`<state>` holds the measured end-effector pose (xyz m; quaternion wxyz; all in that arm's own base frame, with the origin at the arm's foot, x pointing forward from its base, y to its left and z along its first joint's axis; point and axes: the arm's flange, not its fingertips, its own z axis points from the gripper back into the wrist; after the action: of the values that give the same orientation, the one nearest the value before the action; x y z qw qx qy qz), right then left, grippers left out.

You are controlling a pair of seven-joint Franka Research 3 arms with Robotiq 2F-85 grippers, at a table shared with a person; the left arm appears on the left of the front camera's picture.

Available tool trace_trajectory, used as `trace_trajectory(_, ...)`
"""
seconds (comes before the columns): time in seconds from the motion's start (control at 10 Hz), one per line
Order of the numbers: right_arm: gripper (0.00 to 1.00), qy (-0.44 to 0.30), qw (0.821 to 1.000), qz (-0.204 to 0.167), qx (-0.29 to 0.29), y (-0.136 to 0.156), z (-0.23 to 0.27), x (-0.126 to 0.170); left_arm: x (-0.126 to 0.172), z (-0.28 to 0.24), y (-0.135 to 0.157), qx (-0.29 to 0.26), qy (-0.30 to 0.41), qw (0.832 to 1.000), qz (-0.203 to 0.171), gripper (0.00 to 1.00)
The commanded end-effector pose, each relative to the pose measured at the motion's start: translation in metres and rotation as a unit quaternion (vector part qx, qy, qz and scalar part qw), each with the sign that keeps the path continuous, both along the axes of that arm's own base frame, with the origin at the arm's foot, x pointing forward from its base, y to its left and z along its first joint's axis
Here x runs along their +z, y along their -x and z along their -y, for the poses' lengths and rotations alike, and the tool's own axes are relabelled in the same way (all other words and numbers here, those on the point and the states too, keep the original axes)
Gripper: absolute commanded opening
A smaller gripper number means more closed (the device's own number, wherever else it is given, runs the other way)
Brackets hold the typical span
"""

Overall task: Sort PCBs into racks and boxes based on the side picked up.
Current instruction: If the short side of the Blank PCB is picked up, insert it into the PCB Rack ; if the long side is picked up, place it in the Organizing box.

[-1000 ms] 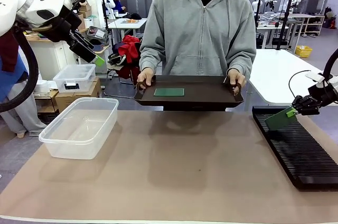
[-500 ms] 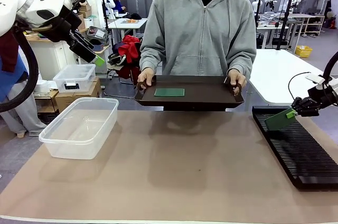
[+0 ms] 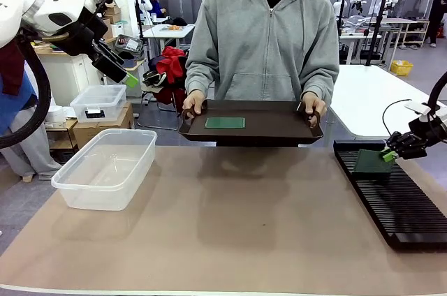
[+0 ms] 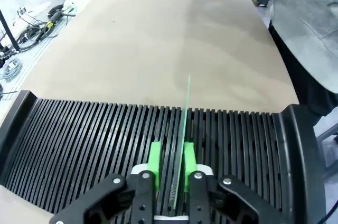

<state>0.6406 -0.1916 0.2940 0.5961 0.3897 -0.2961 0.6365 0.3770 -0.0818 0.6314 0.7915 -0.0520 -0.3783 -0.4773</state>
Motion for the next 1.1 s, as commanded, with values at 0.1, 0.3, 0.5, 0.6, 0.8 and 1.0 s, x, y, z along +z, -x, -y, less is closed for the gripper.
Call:
trace_trajectory(0.1,0.62,0.015,1.0,-0.003,0.011,-0.005,0.003,0.004,-0.001,0.0,0.001,-0.001,-0.001,1.0,-0.003,1.0)
trace_trajectory(0.3,0.82,0.018,1.0,0.001,0.014,-0.004,0.003,0.006,-0.001,0.0,0.001,-0.001,-0.001,1.0,-0.003,1.0)
trace_trajectory(0.5,1.0,0.018,1.0,0.009,0.014,-0.003,0.003,0.011,-0.001,0.0,0.001,-0.001,-0.001,1.0,-0.003,1.0)
trace_trajectory(0.6,0.83,0.019,1.0,0.014,0.012,-0.003,0.005,0.016,-0.001,0.0,0.001,-0.001,-0.001,1.0,-0.003,1.0)
trace_trajectory(0.8,1.0,0.019,0.999,0.026,0.002,-0.003,0.009,0.024,-0.001,0.0,0.001,-0.001,-0.001,1.0,-0.003,1.0)
trace_trajectory(1.0,0.99,0.018,0.999,0.031,-0.003,-0.003,0.011,0.03,-0.001,0.0,0.001,-0.001,-0.001,1.0,-0.003,1.0)
